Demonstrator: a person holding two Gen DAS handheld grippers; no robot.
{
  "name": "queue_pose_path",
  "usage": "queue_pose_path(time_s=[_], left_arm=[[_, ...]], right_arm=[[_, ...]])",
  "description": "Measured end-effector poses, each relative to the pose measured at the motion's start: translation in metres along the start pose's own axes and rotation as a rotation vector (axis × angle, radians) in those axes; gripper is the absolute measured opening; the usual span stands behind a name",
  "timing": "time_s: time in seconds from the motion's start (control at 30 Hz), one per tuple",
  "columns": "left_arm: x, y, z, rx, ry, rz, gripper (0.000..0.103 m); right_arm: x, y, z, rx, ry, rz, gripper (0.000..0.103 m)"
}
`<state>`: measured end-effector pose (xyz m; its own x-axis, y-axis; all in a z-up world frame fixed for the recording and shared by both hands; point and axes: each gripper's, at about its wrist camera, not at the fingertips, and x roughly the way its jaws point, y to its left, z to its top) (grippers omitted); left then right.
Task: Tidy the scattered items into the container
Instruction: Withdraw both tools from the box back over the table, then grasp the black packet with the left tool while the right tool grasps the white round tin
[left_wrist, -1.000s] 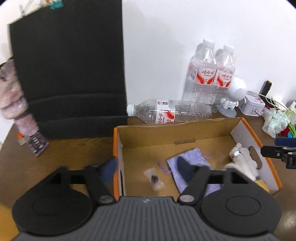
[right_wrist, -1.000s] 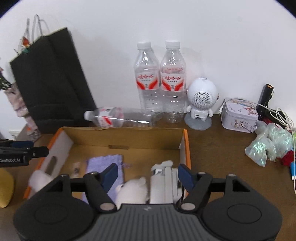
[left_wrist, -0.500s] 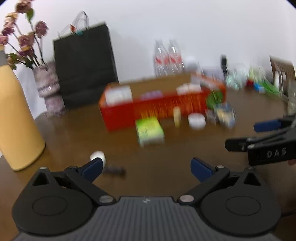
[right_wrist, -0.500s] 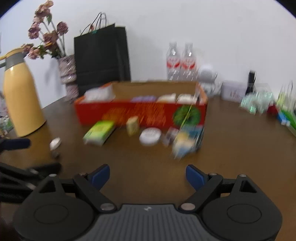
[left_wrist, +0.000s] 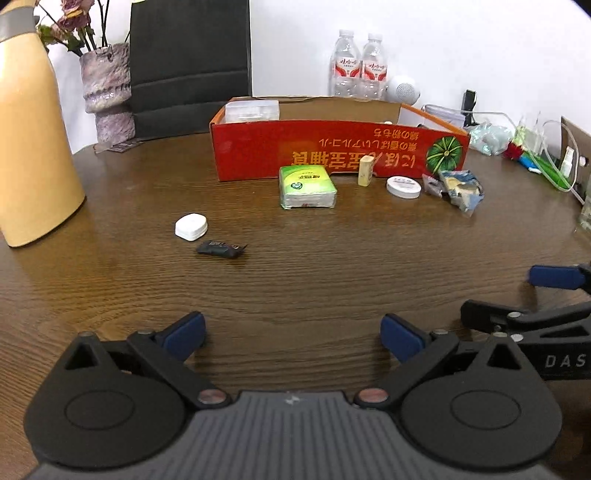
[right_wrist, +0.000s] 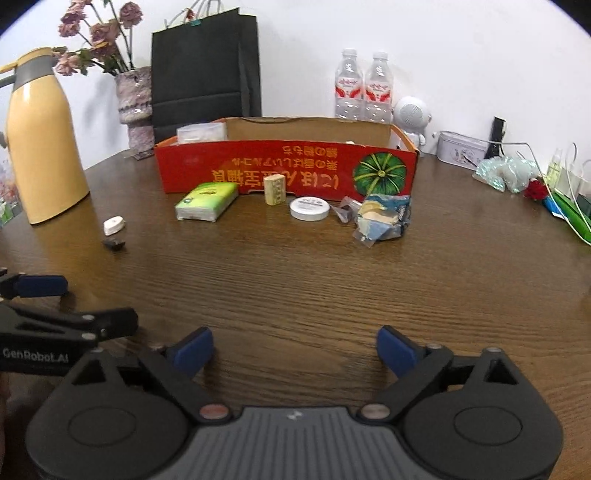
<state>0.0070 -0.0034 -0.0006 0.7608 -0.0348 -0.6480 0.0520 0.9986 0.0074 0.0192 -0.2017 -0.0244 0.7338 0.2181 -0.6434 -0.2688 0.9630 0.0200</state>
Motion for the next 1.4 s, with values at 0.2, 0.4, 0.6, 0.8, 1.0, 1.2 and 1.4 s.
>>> queue_pose_path(time_s=[0.2, 0.4, 0.6, 0.8, 1.0, 1.2, 1.4], left_arm=[[0.001, -0.001, 0.001, -0.008, -0.001, 0.008, 0.103], [0.001, -0.001, 0.001, -0.008, -0.001, 0.008, 0.103], [-0.001, 0.024, 0.015, -0.078, -0.039, -0.146, 0.088], [0.035, 0.05, 0.053, -0.181, 0.029, -0.075, 0.053], [0.044, 0.039, 0.057, -0.109, 0.003, -0.025, 0.039], [0.049, 0.04, 0.055, -0.083, -0.027, -0.039, 0.025], [0.048, 0.029, 0.05, 0.006, -0.046, -0.018, 0.019]], right_arm=[[0.0, 0.001, -0.002, 0.0, 0.005, 0.001, 0.103], [0.001, 0.001, -0.002, -0.001, 0.005, 0.003, 0.103], [0.001, -0.001, 0.001, 0.005, 0.0, 0.015, 0.098], [0.022, -0.008, 0.046, -0.025, -0.047, 0.059, 0.076], [0.069, -0.013, 0.096, -0.025, -0.05, 0.087, 0.063], [0.1, -0.017, 0.105, 0.043, -0.032, 0.054, 0.051], [0.117, -0.015, 0.106, 0.012, -0.014, 0.009, 0.053]])
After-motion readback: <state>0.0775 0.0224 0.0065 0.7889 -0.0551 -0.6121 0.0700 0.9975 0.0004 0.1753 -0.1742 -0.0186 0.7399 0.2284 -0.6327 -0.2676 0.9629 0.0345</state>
